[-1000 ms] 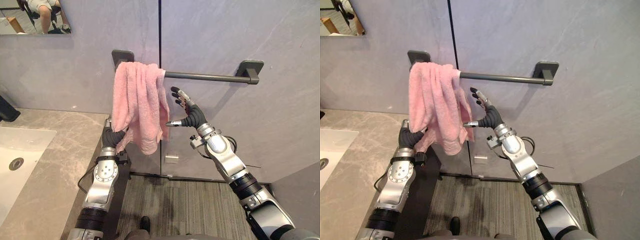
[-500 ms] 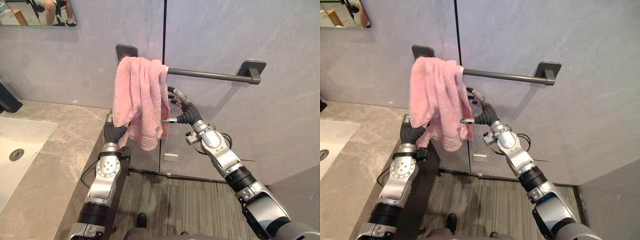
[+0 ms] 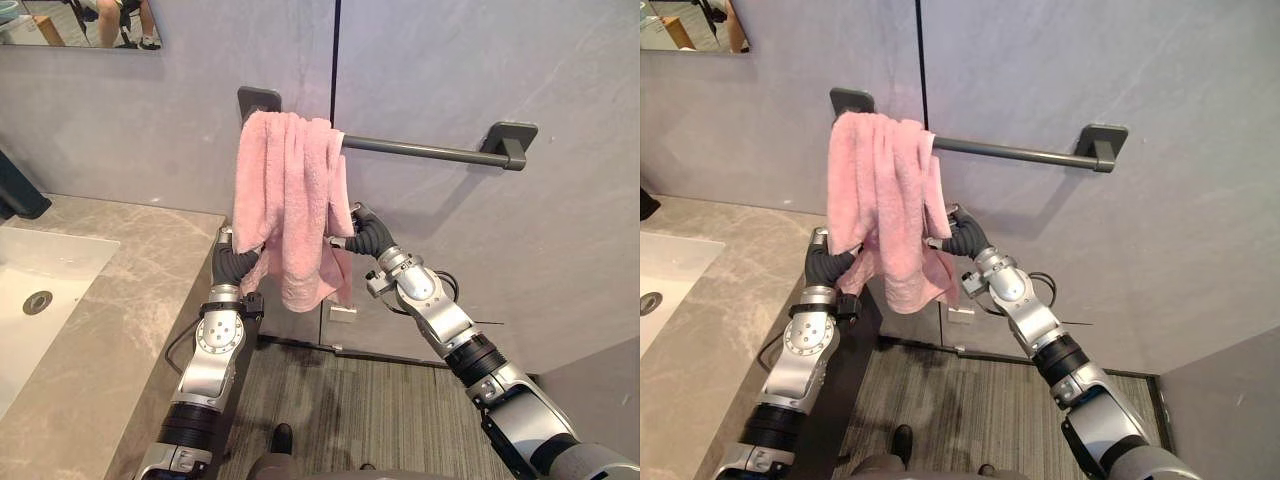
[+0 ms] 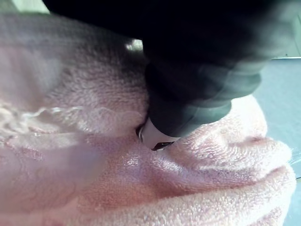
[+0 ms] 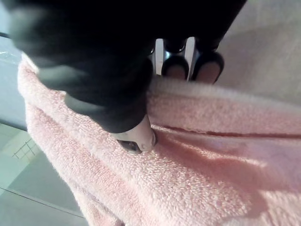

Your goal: Organize washtable

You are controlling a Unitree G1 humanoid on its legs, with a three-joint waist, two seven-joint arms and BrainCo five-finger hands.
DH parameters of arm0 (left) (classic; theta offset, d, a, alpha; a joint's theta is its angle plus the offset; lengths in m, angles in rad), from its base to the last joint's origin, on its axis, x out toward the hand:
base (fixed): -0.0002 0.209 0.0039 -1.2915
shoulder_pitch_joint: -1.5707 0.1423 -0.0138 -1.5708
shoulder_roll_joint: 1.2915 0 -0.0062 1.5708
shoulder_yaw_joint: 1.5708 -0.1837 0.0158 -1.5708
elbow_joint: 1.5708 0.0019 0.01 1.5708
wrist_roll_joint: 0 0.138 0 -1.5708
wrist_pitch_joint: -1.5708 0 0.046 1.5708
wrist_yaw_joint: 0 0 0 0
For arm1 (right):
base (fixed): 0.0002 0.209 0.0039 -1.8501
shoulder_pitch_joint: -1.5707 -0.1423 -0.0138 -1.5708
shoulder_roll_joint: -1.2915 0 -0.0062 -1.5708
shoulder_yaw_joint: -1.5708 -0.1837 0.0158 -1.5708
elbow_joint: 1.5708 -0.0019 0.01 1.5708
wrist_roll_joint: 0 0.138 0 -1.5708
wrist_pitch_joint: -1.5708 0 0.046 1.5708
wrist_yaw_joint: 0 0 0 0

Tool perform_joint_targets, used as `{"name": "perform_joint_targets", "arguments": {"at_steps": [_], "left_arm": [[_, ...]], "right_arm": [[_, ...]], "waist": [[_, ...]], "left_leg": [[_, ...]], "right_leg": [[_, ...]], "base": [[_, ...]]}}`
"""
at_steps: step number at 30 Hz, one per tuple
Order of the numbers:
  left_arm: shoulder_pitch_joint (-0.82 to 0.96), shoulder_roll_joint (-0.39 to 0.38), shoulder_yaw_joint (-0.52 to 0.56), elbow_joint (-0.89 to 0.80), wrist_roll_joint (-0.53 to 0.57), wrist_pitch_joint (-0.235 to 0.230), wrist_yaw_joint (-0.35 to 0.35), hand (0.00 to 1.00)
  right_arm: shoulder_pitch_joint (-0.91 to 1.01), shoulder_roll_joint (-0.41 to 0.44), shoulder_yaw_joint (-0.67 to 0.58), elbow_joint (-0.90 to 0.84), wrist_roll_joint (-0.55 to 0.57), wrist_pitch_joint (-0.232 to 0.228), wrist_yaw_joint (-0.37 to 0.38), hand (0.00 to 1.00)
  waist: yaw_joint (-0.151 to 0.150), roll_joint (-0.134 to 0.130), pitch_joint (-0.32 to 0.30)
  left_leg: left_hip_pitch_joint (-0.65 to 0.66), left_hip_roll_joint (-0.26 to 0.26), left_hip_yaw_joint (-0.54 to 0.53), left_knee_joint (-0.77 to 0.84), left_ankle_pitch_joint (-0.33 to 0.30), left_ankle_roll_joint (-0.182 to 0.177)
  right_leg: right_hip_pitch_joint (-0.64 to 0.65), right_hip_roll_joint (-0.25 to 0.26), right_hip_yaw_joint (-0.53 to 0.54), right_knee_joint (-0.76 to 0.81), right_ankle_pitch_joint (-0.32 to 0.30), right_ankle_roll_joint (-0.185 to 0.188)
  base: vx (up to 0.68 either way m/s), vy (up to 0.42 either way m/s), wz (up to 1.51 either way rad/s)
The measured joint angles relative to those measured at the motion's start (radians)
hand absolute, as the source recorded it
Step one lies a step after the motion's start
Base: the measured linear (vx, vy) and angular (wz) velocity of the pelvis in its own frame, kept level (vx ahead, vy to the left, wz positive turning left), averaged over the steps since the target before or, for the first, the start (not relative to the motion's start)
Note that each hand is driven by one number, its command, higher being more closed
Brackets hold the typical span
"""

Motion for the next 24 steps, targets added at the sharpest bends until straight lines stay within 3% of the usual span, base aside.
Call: {"name": "perform_joint_targets", "arguments": {"at_steps": [13,19,24], "left_arm": [[0.000,0.000,0.002,0.000,0.000,0.000,-0.002,1.00],[0.005,0.000,0.015,0.000,0.000,0.000,-0.014,1.00],[0.020,0.000,0.032,0.000,0.000,0.000,-0.035,1.00]], "right_arm": [[0.009,-0.003,-0.026,-0.005,0.009,0.000,0.016,1.00],[0.109,-0.019,-0.173,-0.097,0.037,-0.005,0.016,1.00],[0.177,-0.039,-0.252,-0.136,0.077,-0.015,0.017,1.00]], "waist": [[-0.002,0.000,0.000],[-0.006,0.000,0.000],[-0.032,0.000,0.000]], "left_leg": [[0.006,0.001,0.005,0.000,0.000,-0.001],[0.019,0.003,0.016,-0.001,0.000,-0.001],[0.025,0.009,0.029,-0.005,0.000,-0.001]], "right_leg": [[0.003,0.001,0.004,0.000,0.001,-0.001],[0.011,0.001,0.014,0.001,0.002,-0.002],[0.010,0.001,0.026,0.001,0.004,-0.004]], "base": [[0.00,0.000,0.00],[0.00,0.000,-0.04],[-0.02,-0.002,-0.07]]}}
